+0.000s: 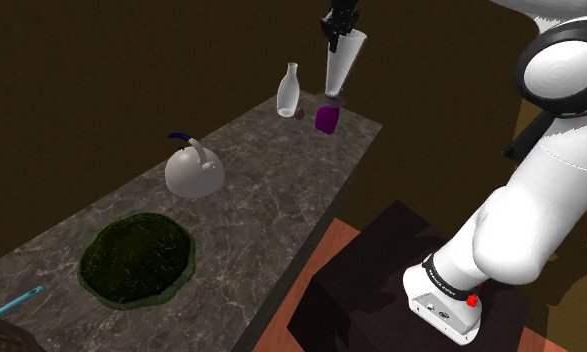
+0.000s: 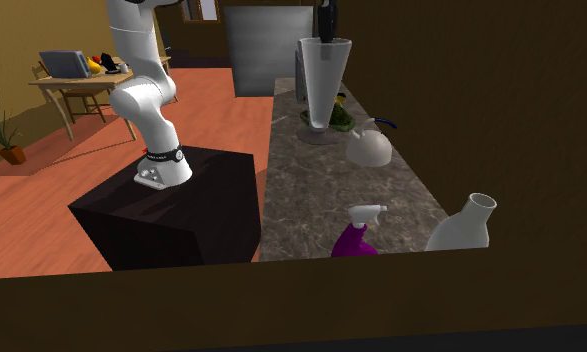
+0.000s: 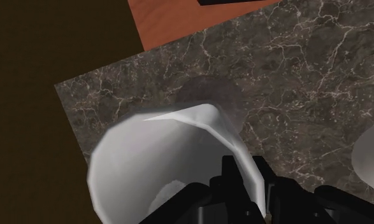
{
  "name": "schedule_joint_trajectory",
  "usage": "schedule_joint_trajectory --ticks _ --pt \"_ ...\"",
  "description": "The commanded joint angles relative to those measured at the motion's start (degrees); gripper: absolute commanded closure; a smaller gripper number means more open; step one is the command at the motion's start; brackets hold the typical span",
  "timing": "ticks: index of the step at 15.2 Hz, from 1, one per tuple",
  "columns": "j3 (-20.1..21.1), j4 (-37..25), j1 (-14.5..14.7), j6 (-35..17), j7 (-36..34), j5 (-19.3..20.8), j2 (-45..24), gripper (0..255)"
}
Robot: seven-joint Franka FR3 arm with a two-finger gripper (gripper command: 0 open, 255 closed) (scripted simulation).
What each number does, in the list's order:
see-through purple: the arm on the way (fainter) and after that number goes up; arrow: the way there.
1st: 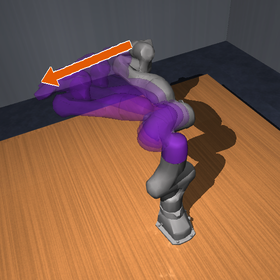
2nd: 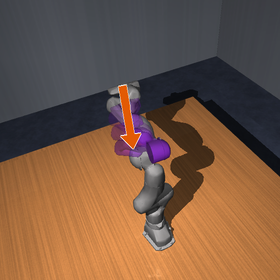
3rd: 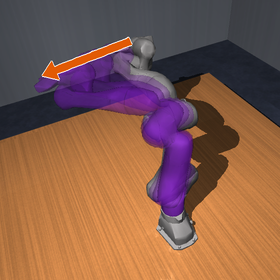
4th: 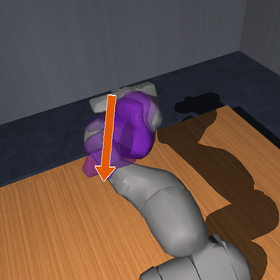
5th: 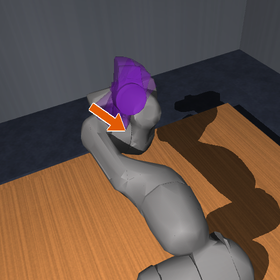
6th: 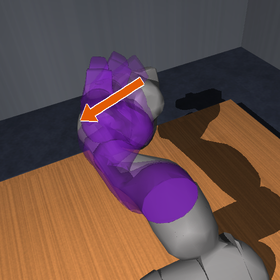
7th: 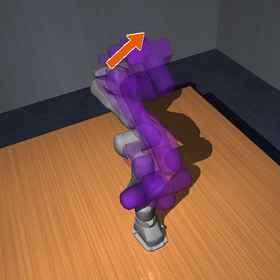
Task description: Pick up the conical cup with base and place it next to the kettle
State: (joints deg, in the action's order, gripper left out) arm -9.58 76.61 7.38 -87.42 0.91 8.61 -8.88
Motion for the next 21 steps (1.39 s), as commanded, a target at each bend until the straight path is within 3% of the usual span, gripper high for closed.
schedule_joint_trajectory --ticks 1,7,11,21 --pt "1.05 -1.36 1.51 0.88 -2.53 0.14 -0.86 255" --pt "4.00 -6.98 6.08 4.01 -9.65 0.44 -4.62 255" --pt "5.93 -14.32 9.58 7.41 -14.61 0.65 -9.48 255" --pt "6.00 -0.67 9.61 -2.20 -16.20 0.77 -5.56 255"
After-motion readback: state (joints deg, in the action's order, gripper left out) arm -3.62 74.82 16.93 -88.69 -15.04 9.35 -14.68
